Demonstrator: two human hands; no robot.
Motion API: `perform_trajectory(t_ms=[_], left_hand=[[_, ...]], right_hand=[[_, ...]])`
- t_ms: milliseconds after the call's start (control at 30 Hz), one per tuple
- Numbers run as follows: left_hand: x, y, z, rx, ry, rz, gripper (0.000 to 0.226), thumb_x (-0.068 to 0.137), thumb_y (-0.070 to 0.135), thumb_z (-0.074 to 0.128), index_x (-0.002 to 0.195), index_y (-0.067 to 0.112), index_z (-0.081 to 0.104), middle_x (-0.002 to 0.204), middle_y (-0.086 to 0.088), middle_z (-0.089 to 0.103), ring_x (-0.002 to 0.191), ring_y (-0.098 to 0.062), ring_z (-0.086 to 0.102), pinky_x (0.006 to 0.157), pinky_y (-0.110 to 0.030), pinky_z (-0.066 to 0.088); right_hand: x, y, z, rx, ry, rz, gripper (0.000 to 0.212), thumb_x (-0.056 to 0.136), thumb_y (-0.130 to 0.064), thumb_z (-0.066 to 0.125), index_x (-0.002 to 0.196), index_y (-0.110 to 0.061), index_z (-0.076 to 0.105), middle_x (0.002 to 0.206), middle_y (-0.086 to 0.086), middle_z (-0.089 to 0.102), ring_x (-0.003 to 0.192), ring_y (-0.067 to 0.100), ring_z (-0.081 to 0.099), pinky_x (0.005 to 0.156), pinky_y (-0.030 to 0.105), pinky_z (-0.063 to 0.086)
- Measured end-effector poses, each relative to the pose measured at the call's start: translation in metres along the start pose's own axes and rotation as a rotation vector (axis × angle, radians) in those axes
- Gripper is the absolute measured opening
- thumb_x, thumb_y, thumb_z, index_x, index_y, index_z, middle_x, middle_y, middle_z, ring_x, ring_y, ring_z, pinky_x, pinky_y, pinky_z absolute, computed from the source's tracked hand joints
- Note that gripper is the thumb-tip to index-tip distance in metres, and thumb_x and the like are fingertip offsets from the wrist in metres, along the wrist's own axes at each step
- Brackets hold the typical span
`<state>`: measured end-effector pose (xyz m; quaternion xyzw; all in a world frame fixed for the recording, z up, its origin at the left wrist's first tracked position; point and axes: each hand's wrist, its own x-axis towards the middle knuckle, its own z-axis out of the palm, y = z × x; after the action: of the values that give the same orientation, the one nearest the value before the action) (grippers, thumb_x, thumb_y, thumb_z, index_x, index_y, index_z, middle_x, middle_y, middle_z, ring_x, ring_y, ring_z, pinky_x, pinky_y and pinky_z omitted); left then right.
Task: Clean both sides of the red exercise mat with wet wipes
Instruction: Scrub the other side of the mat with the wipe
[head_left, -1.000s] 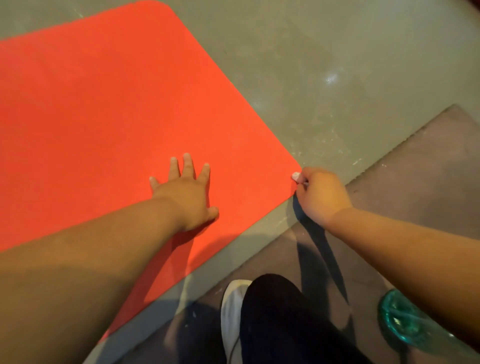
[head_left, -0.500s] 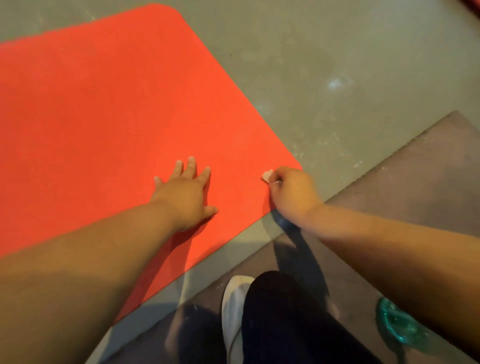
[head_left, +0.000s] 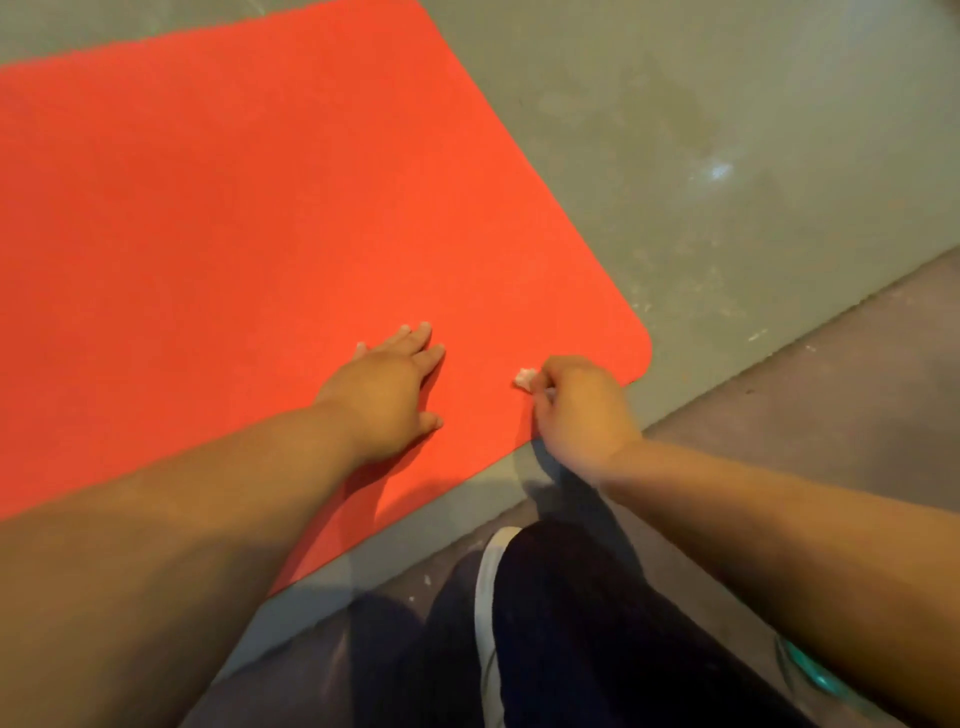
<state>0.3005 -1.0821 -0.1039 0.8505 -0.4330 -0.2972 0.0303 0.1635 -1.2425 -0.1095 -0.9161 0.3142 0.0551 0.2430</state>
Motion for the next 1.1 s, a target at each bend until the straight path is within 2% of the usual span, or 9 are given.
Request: perform_trajectory(t_ms=[100,167,300,433,667,733,867,1000,1100], left_hand=[[-0.003,-0.002,0.000,0.000,-0.004,0.018,0.085,0.086,0.041,0.066,0.153,0.019,0.018,0.162,0.000,-0.002,0.148,-0.017,0.002,0.118,-0.049,0.015],[-0.005,-0.004,0.001,0.004,-0.013,0.031,0.084,0.087,0.040,0.066,0.153,0.019,0.017,0.162,0.000,-0.002,0.148,-0.017,0.003,0.118,-0.048,0.015],[-0.014,-0.013,0.004,0.004,-0.027,0.043,0.082,0.088,0.039,0.064,0.153,0.021,0.018,0.162,0.002,-0.002,0.148,-0.015,0.003,0.119,-0.046,0.015],[-0.029,-0.021,0.007,0.017,-0.044,0.042,0.083,0.088,0.039,0.064,0.153,0.021,0.016,0.162,0.002,-0.003,0.148,-0.015,0.003,0.119,-0.044,0.016],[-0.036,-0.020,0.008,0.029,0.136,-0.013,0.059,0.091,0.042,0.055,0.144,0.023,0.039,0.159,0.004,0.019,0.144,-0.016,0.022,0.115,-0.029,0.023],[-0.038,-0.011,0.008,-0.005,0.174,-0.046,0.054,0.091,0.042,0.054,0.141,0.024,0.044,0.158,0.003,0.024,0.143,-0.018,0.024,0.114,-0.030,0.024],[-0.042,-0.011,0.013,0.010,0.161,-0.023,0.056,0.091,0.042,0.055,0.143,0.025,0.042,0.158,0.001,0.022,0.144,-0.019,0.022,0.114,-0.029,0.021],[-0.047,-0.019,0.010,-0.075,0.187,-0.030,0.055,0.090,0.038,0.058,0.141,0.023,0.045,0.155,0.004,0.030,0.140,-0.018,0.029,0.112,-0.027,0.024],[-0.056,-0.020,0.010,-0.186,0.230,-0.035,0.044,0.088,0.031,0.057,0.131,0.021,0.056,0.140,0.001,0.051,0.126,-0.021,0.046,0.101,-0.025,0.033]], right_hand=[[-0.035,-0.038,0.027,0.012,-0.263,-0.283,0.012,0.090,-0.014,0.053,0.094,-0.015,0.064,0.104,0.006,0.060,0.096,0.025,0.056,0.081,0.030,0.039],[-0.028,-0.025,0.017,0.016,-0.242,-0.345,0.011,0.086,-0.011,0.058,0.093,-0.015,0.065,0.104,0.005,0.062,0.097,0.025,0.058,0.084,0.027,0.038],[0.035,0.034,-0.024,0.081,0.084,0.008,0.020,0.081,0.002,0.059,0.078,-0.017,0.062,0.102,0.008,0.068,0.100,0.027,0.063,0.090,0.029,0.044],[0.059,0.040,-0.033,-0.005,0.153,0.256,0.014,0.093,-0.015,0.056,0.084,-0.011,0.066,0.099,0.018,0.068,0.098,0.033,0.062,0.073,0.026,0.037],[0.013,-0.030,0.019,-0.101,-0.113,-0.393,0.020,0.084,-0.006,0.054,0.098,-0.010,0.068,0.097,0.011,0.059,0.094,0.031,0.057,0.079,0.037,0.042],[0.032,-0.004,-0.001,-0.151,-0.001,-0.271,0.019,0.084,-0.006,0.055,0.097,-0.008,0.068,0.098,0.015,0.060,0.095,0.034,0.057,0.078,0.037,0.041],[0.064,0.048,-0.046,-0.161,0.130,0.305,0.019,0.089,-0.010,0.055,0.102,-0.003,0.068,0.110,0.022,0.066,0.105,0.036,0.060,0.090,0.037,0.046],[0.028,-0.019,-0.005,-0.087,0.020,-0.050,0.033,0.087,-0.003,0.050,0.115,-0.009,0.066,0.122,0.014,0.060,0.113,0.029,0.056,0.096,0.028,0.036],[-0.020,-0.080,0.036,0.065,-0.322,-0.408,0.022,0.088,-0.008,0.053,0.100,-0.011,0.071,0.105,0.009,0.065,0.096,0.024,0.059,0.084,0.029,0.042]])
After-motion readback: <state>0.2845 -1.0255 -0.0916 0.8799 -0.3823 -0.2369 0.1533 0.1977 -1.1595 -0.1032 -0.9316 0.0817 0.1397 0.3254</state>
